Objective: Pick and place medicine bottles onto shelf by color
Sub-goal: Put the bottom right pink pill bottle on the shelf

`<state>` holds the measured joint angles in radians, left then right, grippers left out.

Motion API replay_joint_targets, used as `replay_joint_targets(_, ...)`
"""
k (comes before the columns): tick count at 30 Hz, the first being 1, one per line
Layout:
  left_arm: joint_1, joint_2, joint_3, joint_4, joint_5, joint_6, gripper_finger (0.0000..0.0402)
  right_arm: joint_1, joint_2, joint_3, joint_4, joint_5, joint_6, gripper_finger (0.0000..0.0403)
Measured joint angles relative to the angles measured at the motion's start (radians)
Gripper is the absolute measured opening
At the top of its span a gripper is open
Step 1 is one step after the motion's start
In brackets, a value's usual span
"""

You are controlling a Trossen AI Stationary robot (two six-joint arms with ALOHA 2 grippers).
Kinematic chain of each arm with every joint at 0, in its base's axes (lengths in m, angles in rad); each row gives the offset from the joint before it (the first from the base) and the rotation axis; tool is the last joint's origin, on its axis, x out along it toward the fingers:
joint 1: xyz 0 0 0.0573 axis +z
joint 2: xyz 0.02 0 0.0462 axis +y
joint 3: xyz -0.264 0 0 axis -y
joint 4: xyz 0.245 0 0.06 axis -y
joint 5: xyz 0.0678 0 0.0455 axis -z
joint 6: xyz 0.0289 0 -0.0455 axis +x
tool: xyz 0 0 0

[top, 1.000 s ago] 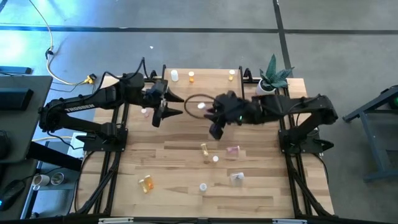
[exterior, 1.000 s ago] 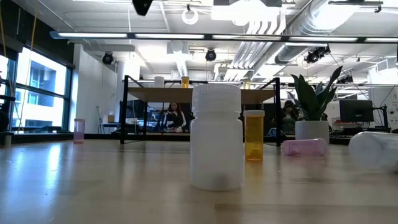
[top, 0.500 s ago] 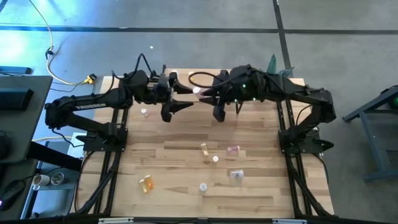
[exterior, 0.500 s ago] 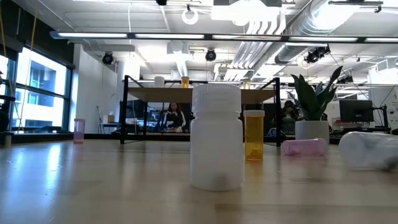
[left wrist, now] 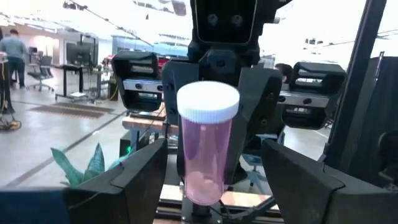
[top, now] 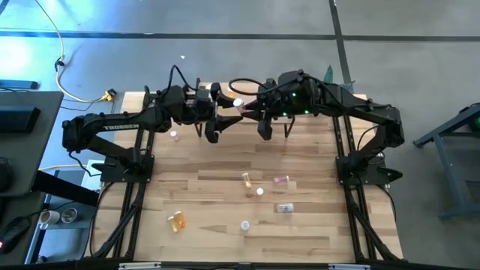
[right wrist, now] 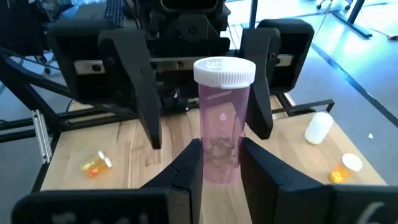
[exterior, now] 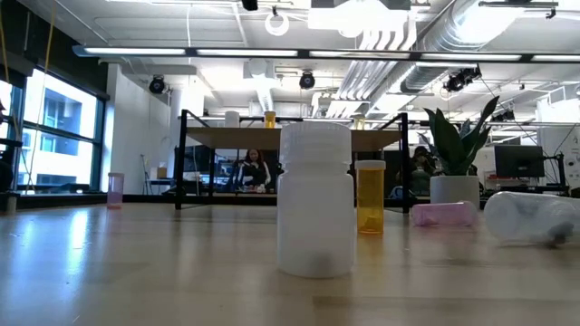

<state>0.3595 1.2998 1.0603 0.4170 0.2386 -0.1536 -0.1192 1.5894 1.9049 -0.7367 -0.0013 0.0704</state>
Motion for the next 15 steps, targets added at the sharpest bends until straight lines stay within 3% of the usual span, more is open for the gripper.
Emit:
replay_joint_targets(6, 0.000, 0.001, 0.000, 0.012, -0.042, 0.016, 0.0242, 0.000, 0.000, 0.000, 0.004, -0.007, 0.017, 0.0073)
replay_joint_targets(15, 0.000, 0.001, 0.000, 0.038, -0.042, 0.027, 0.0175, 0.000, 0.000, 0.000, 0.004, -0.008, 0.029, 0.0073)
